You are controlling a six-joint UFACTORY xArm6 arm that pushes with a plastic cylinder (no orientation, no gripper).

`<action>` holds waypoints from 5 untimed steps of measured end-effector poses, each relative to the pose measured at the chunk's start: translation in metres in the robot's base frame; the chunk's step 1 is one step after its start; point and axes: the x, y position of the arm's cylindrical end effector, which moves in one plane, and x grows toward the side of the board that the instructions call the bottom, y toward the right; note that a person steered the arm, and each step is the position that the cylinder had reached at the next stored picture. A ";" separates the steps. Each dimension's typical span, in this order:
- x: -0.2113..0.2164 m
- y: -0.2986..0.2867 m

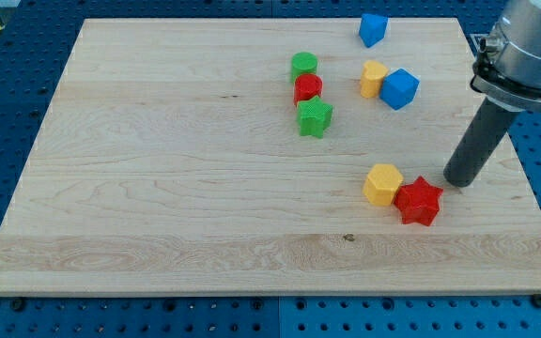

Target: Move the red star below the yellow hexagon

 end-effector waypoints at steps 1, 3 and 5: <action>0.017 -0.012; 0.035 -0.037; 0.032 -0.041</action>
